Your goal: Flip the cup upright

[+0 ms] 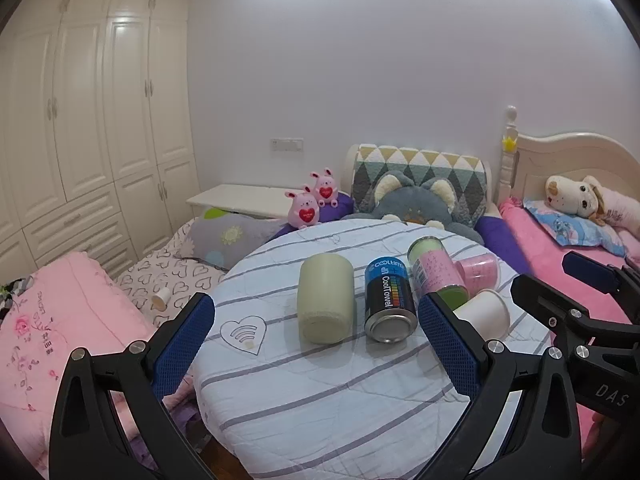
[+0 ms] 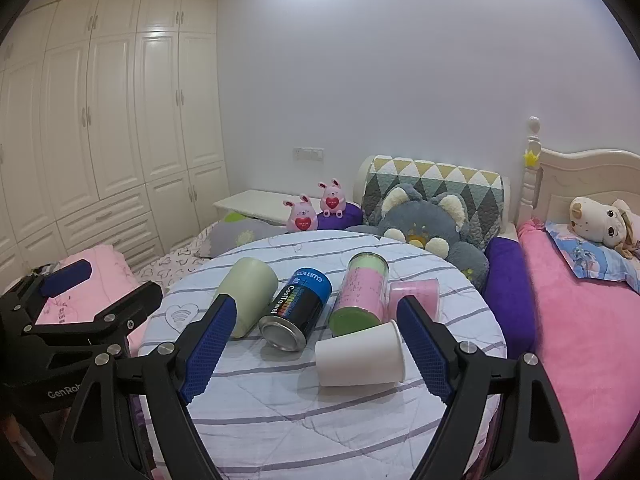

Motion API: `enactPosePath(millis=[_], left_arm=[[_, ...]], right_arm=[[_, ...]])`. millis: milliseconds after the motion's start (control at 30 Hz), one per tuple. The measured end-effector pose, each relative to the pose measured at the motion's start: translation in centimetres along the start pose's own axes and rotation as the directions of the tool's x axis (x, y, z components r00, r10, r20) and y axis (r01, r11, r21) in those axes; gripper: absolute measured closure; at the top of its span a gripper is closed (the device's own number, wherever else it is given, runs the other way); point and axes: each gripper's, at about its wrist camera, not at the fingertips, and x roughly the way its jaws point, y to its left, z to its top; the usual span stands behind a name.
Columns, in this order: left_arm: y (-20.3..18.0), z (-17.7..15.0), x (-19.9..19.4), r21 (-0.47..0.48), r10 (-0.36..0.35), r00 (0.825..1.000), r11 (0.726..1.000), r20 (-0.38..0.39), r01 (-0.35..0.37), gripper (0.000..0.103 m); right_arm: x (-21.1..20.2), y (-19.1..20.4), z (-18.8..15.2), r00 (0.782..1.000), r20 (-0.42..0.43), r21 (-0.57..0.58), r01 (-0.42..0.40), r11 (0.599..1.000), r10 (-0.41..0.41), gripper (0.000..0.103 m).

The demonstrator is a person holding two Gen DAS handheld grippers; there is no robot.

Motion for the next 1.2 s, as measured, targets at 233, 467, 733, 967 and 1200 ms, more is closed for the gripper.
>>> enactPosePath(millis=[233,467,733,967,1200], left_arm=[[-0.1,-0.1,0.7,0.001,0.008,1.000,1.000,-0.009,-0.008,0.000],[0.4,-0.4,1.9,-0.013,0.024,0.999,1.000,-0.030,-0.025,0.000],[0.0,-0.4,2.5,-0.003,0.023,0.999,1.000,-0.044,-0.024,0.000],[-0.8,-0.3,3.6,0.006,0.019,0.998,1.000,-0.063,-0.019,0.000],[-1.7,0.0,5.1,0.003,0.013,0.997,1.000,-0.075,-0.013,0.000]], right_arm=[[0.8,-0.1,0.2,1.000,-0.012,-0.003,-0.004,1.000,0.004,0.019],[1.8,-0.1,0.4,1.000,-0.030,-0.003,-0.008,1.000,0.008,0.019],[2.5,-0.7,0.4,0.999,-0.044,0.003,-0.007,1.000,0.007,0.019],[3.4,-1.6,0.4,0.998,-0.058,0.017,-0.004,1.000,0.005,0.019],[4.2,-3.0,0.4,0.998,-0.066,0.040,0.011,0.999,-0.008,0.019]])
